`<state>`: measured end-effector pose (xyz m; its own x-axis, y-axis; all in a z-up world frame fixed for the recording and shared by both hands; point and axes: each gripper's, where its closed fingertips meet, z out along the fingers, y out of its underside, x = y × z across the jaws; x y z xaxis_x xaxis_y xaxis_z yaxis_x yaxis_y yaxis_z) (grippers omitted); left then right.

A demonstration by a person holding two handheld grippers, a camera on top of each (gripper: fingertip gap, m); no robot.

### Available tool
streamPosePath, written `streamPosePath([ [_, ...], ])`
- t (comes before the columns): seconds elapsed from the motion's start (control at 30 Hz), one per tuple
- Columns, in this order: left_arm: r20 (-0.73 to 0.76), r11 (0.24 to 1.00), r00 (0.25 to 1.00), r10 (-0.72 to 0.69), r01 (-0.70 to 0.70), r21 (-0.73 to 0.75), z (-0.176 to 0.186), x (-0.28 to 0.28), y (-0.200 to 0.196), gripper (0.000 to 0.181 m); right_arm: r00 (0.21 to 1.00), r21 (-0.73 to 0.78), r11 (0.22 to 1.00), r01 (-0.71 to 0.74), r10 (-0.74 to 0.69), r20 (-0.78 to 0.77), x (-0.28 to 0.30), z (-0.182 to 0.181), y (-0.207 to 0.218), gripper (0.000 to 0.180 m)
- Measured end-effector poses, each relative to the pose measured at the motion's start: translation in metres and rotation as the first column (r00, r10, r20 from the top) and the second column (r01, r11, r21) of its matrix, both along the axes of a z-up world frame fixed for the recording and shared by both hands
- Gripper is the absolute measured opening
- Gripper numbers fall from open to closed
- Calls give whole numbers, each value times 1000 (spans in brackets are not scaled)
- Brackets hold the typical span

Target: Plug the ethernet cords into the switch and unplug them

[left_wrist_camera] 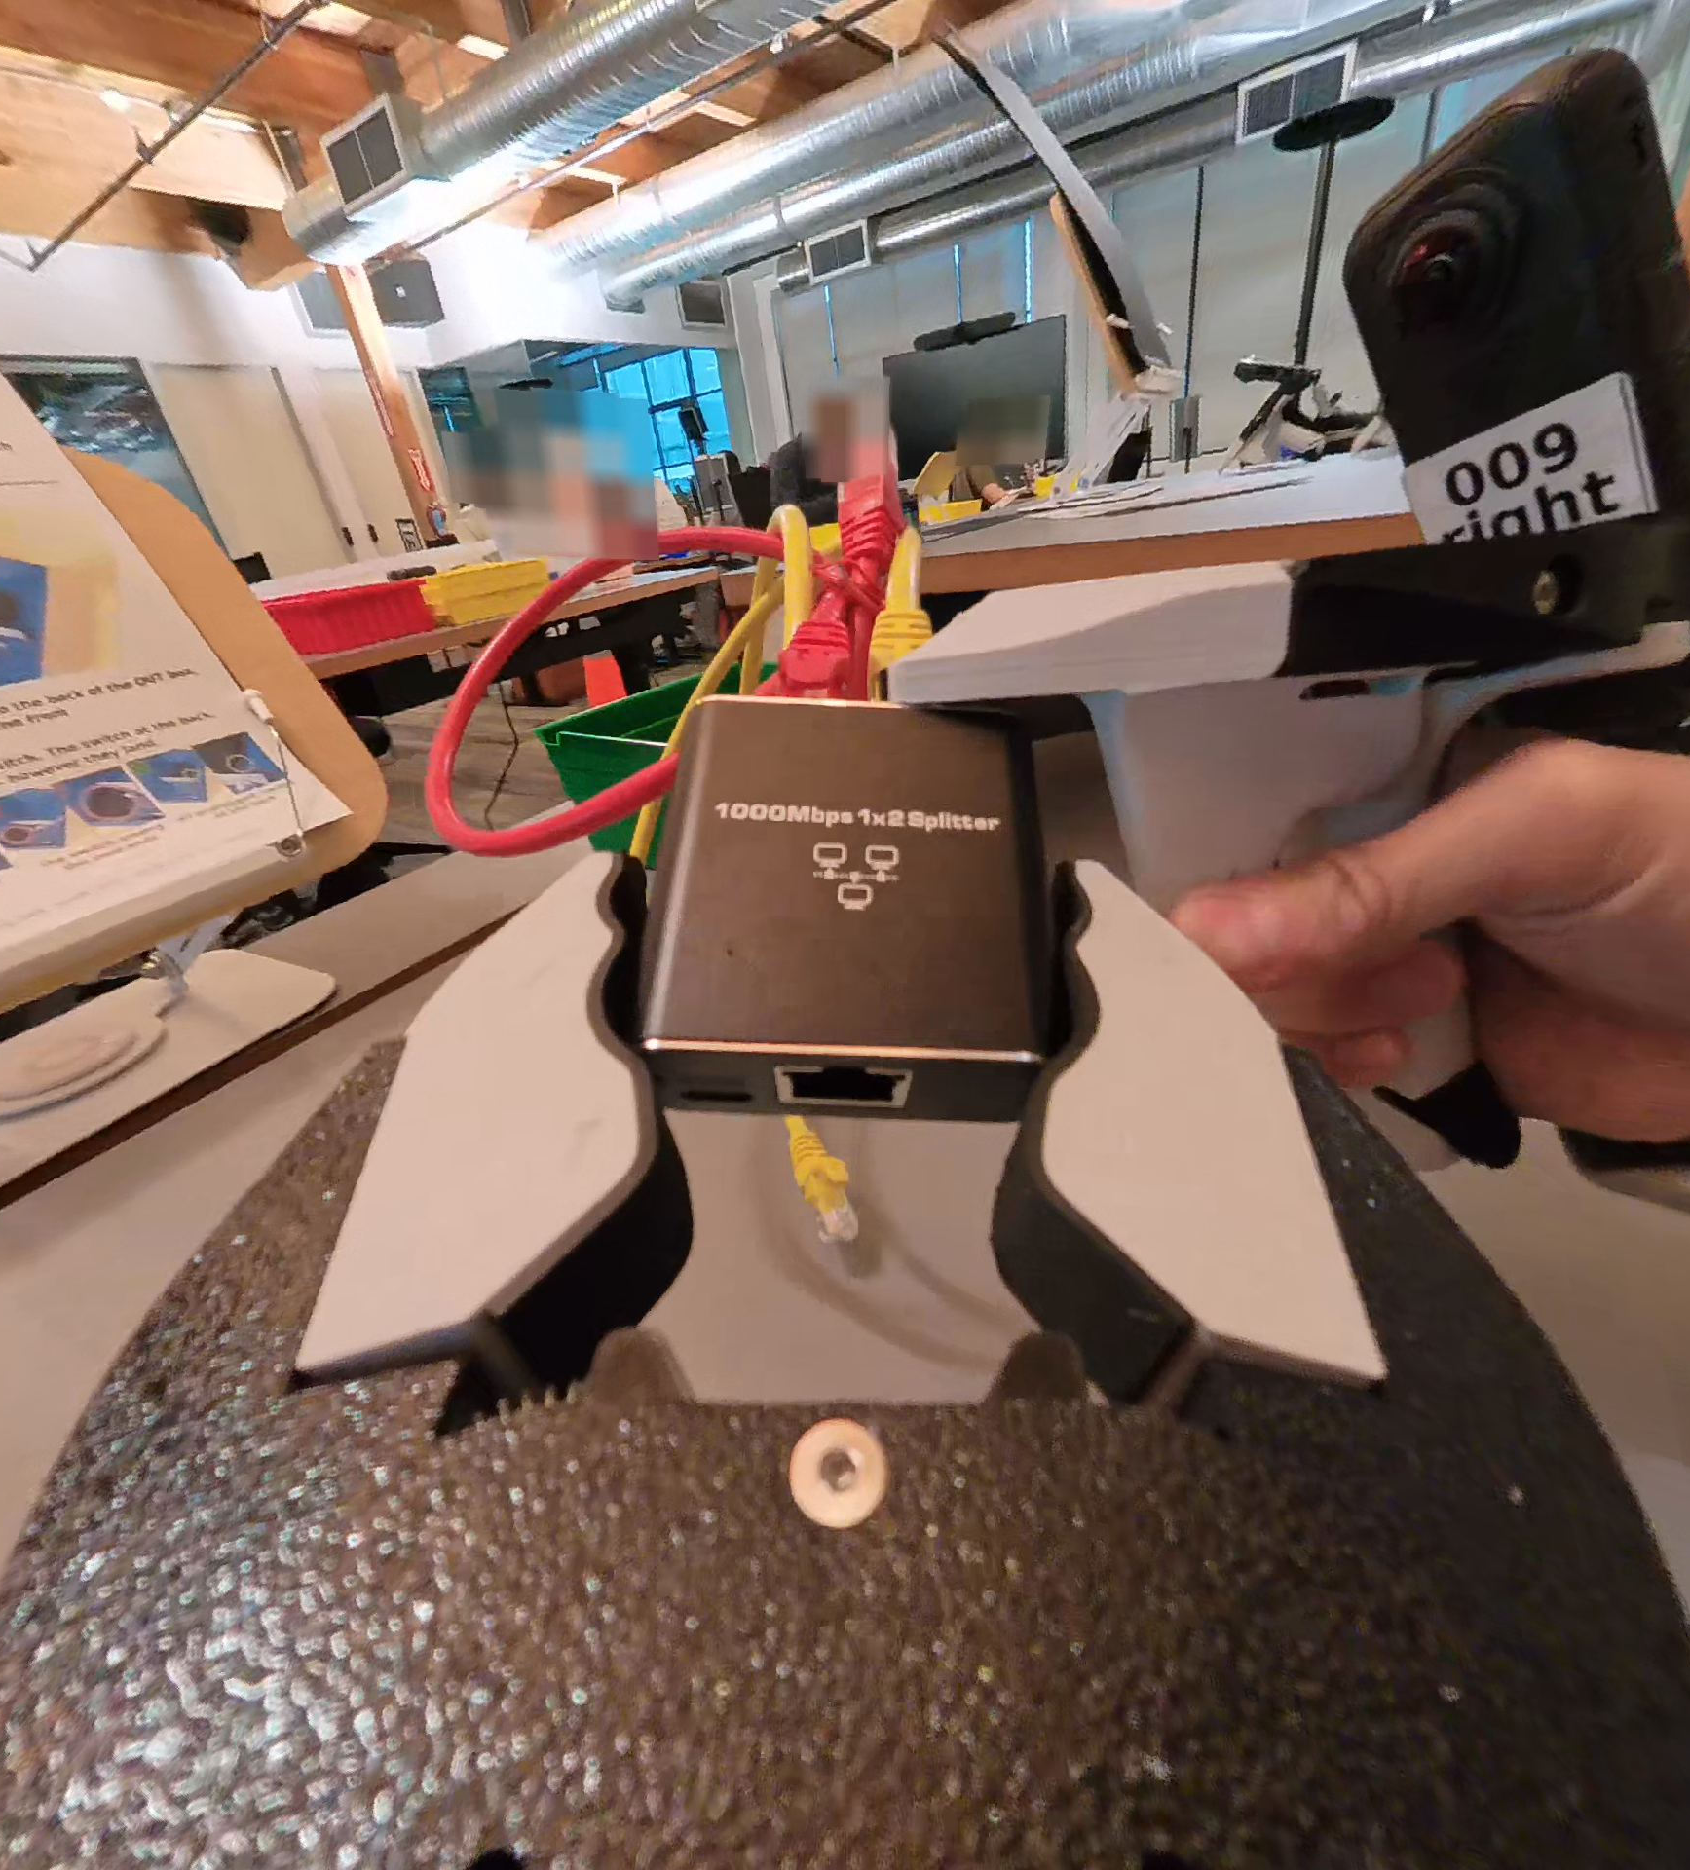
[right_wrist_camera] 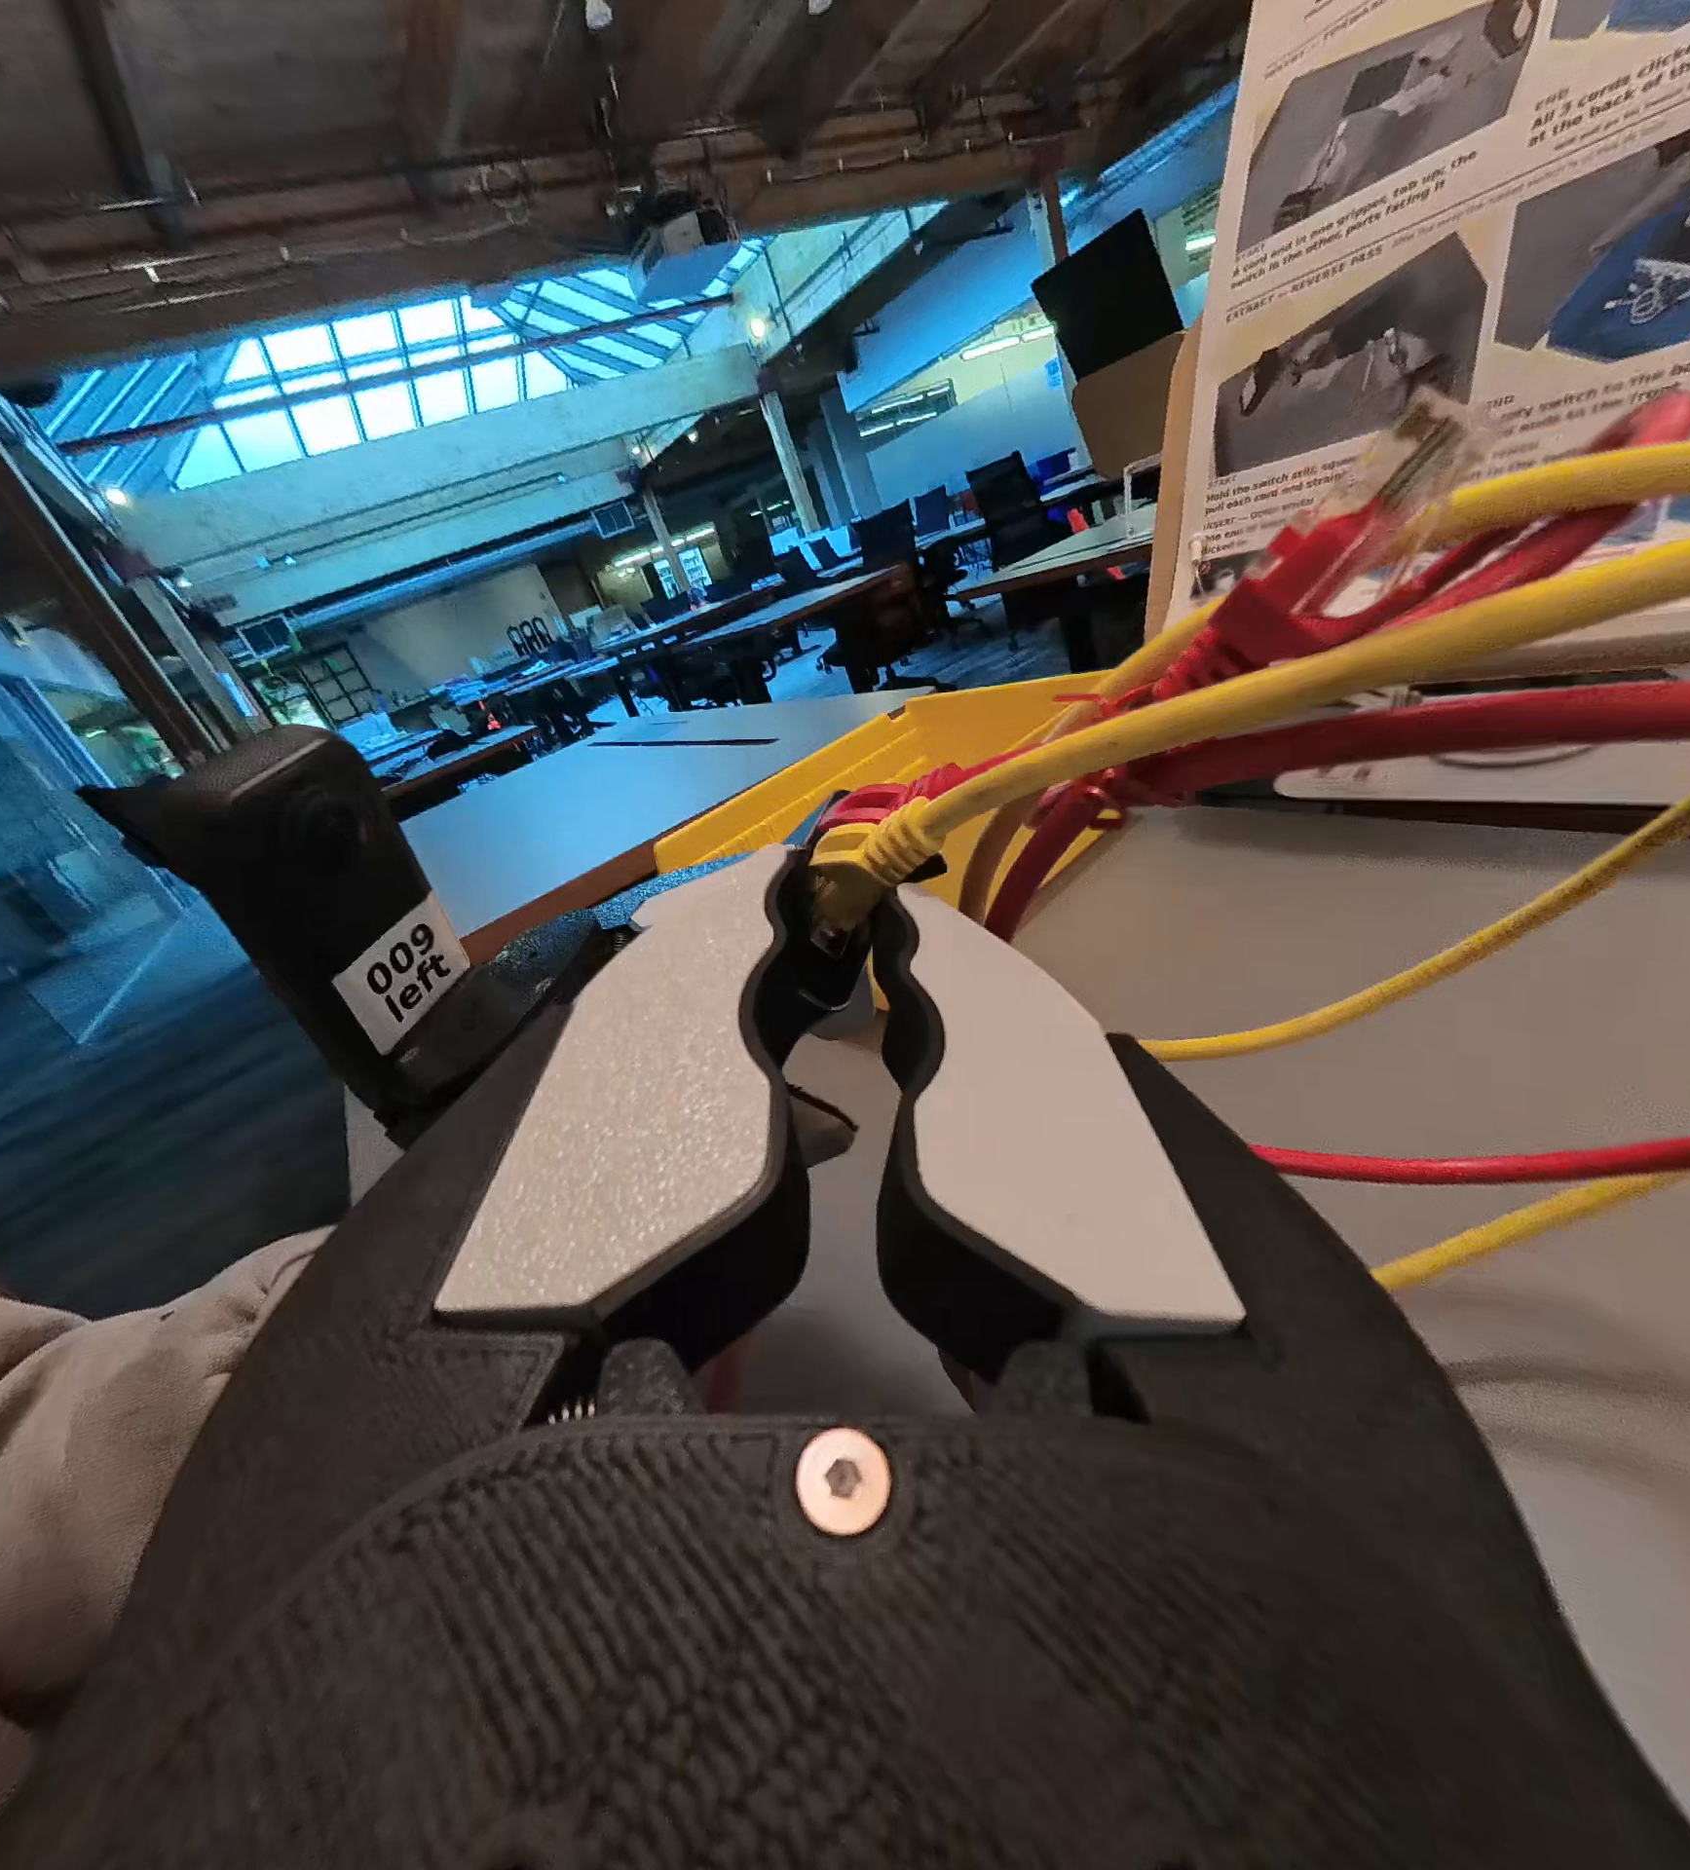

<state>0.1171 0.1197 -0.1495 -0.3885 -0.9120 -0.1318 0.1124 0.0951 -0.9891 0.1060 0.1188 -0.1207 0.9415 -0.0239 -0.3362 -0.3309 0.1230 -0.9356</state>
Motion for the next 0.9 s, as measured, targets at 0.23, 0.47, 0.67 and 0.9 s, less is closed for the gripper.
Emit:
streamPosePath([
  [0.23, 9, 1000, 1000, -9, 9, 3, -4, 1, 0, 76, 994, -66, 998, 16, -9, 107, -2, -1, 0, 14],
  [0.47, -19, 992, 997, -77, 75, -102, -6, 1, -5, 76, 980, -114, 992, 46, -23, 197, -1, -1, 0, 14],
  [0.67, -2, 996, 1000, 21, -21, 89, -6, 1, 5, 76, 997, 20, 998, -65, 66, -51, -2, -3, 2, 14],
  [0.9, -53, 997, 997, -62, 59, -56, -17, 4, 0, 75, 996, -101, 995, -3, 12, 89, 2, -12, 2, 13],
])
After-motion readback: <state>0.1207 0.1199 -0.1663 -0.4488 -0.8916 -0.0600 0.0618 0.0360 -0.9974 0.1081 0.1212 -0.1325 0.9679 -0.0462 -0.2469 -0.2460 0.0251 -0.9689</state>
